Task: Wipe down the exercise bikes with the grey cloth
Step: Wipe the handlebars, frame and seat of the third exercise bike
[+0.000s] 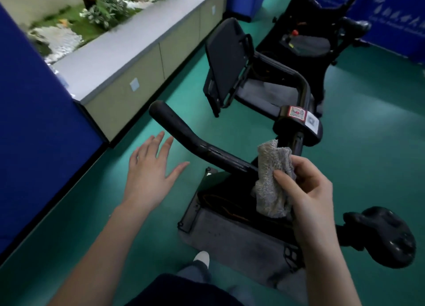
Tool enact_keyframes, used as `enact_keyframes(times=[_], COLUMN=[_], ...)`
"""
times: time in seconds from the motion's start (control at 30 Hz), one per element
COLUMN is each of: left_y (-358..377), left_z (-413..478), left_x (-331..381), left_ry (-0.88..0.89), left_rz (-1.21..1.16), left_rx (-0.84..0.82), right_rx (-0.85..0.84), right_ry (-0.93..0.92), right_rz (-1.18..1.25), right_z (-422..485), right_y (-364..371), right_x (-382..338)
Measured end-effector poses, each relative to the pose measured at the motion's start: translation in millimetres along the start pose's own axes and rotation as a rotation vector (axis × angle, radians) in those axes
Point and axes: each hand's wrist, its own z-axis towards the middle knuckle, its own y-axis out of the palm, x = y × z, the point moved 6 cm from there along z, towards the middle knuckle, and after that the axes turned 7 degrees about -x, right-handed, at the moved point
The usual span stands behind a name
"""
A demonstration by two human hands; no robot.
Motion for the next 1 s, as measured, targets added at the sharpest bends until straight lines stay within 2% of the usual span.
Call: enact_keyframes(times=[0.27,0.53,0.77,0.87,1.0], left_y=[-17.2,-29.4,-46.3,-40.5,-30.9], left_z=[-3.6,-41.8,-37.0,-26.1,-18.9], left_x=[-4.4,12.7,46.6,52.2,50.1], left_ry=[-0.184,-0.438,-0.470,-0.498,-0.544], left_rz=[-0.003,-0.114,-0.178,-0.393,-0.772], left_rx=[0.061,0.210,0.365,0.415,0.575], right_rx=[-0.238,-0.535,-0.702,-0.735,-0.791], right_ry=[-0.045,-0.154,-0.341,-0.451,-0.546], right_rz=[-0.117,-0.157,-0.175,-0.200,-0.302], right_z=[51.3,90.2,114.4,124.6,135.3], right_y=[15.6,33.5,69.0,95.3,138.0], right_x=[-13.3,-31.5,-60.3,-77.2,-88.9])
